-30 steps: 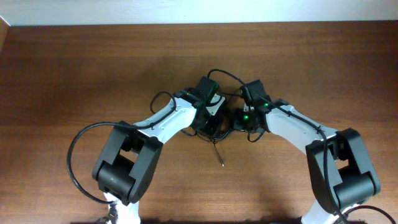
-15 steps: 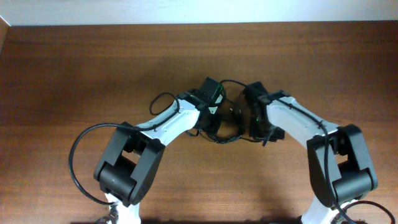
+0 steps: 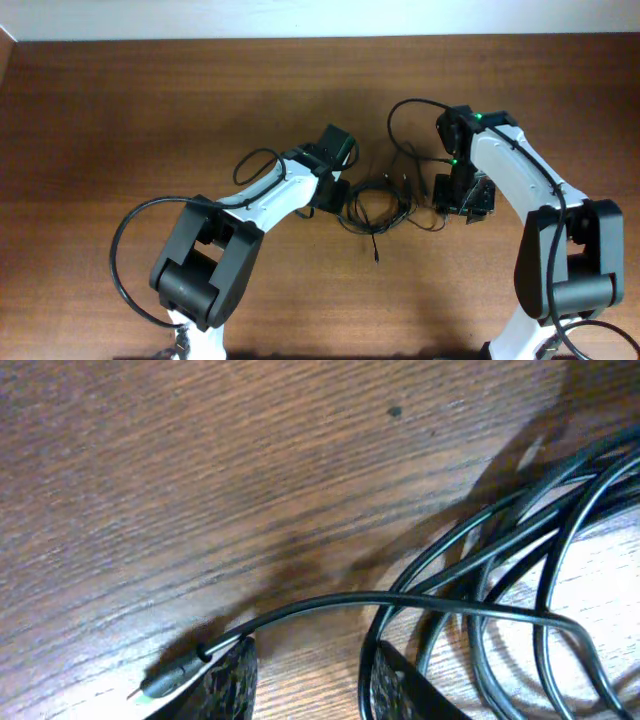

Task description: Untangle cables

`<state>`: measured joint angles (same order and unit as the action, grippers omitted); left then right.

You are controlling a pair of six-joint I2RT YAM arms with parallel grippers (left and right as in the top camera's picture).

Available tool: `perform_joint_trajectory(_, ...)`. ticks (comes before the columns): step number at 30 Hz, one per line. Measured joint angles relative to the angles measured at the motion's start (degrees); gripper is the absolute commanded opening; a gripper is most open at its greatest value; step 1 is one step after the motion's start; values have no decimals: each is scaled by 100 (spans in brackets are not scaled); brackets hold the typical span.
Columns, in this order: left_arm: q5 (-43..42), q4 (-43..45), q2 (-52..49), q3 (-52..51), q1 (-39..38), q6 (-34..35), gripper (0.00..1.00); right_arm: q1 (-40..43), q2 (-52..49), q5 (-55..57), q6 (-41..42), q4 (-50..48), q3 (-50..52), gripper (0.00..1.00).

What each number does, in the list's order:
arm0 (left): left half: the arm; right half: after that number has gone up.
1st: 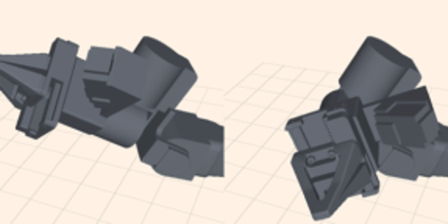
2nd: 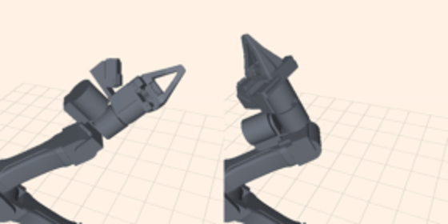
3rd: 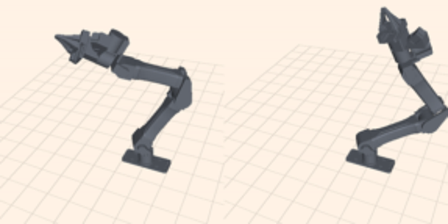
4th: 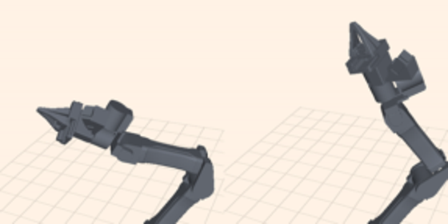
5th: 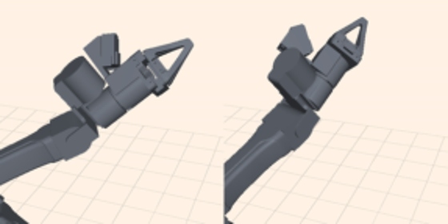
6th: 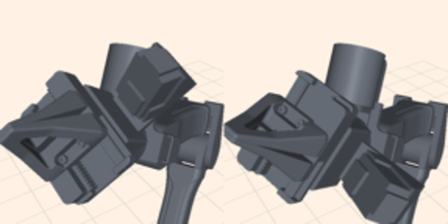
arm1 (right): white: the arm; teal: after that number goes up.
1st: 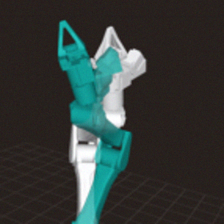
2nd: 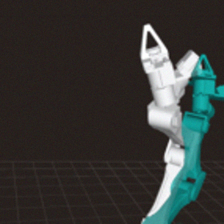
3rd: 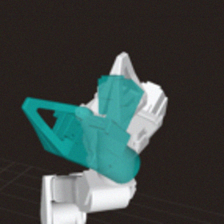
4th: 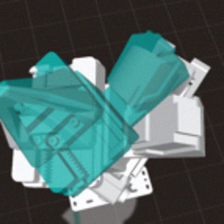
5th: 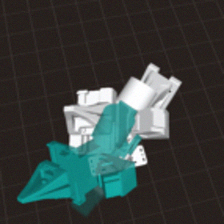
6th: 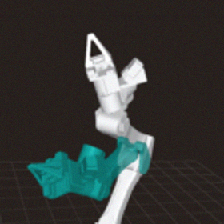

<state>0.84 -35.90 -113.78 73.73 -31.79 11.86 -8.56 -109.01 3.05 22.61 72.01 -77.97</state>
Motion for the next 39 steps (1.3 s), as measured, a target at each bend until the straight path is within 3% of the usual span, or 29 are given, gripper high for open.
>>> perform_joint_trajectory(4, -428, -780, 0, 632, 4, -4, 49, 0, 0, -282, -15, -48, 42, 46)
perform_joint_trajectory(7, -863, -833, 0, 977, 4, -4, 56, 0, -2, -363, -11, -387, 337, 47)
perform_joint_trajectory(12, -1021, -535, -15, 975, -52, -4, 56, 0, -2, -407, -9, -870, 610, 47)
perform_joint_trajectory(17, -686, -118, -595, 975, -286, -4, 49, 0, -2, -424, 243, -1156, 734, 47)
perform_joint_trajectory(19, -555, 46, -710, 986, -286, -9, 32, 0, -2, -426, 334, -1521, 966, 46)
perform_joint_trajectory(21, -503, 122, -767, 1027, -286, -37, 7, 2, -2, -446, 389, -1755, 1137, 39)
perform_joint_trajectory(22, -490, 153, -787, 1043, -286, -7, 0, 2, 11, -466, 409, -1816, 1163, 31)
perform_joint_trajectory(26, -509, 166, -807, 1060, -282, -28, 0, -2, 33, -225, 439, -1880, 1178, 30)
perform_joint_trajectory(29, -533, 166, -807, 1060, -273, -57, 0, -7, 50, 157, 446, -2046, 1182, 4)
perform_joint_trajectory(31, -577, 170, -807, 1069, -271, -192, 0, -22, 52, 243, 431, -2197, 1182, 4)
perform_joint_trajectory(34, -667, 175, -831, 1093, -275, -315, 0, -26, -31, 262, 387, -1156, 616, 4)
perform_joint_trajectory(39, -780, 173, -874, 1167, -308, -330, 1, -94, -103, 846, 348, 597, -1252, 4)
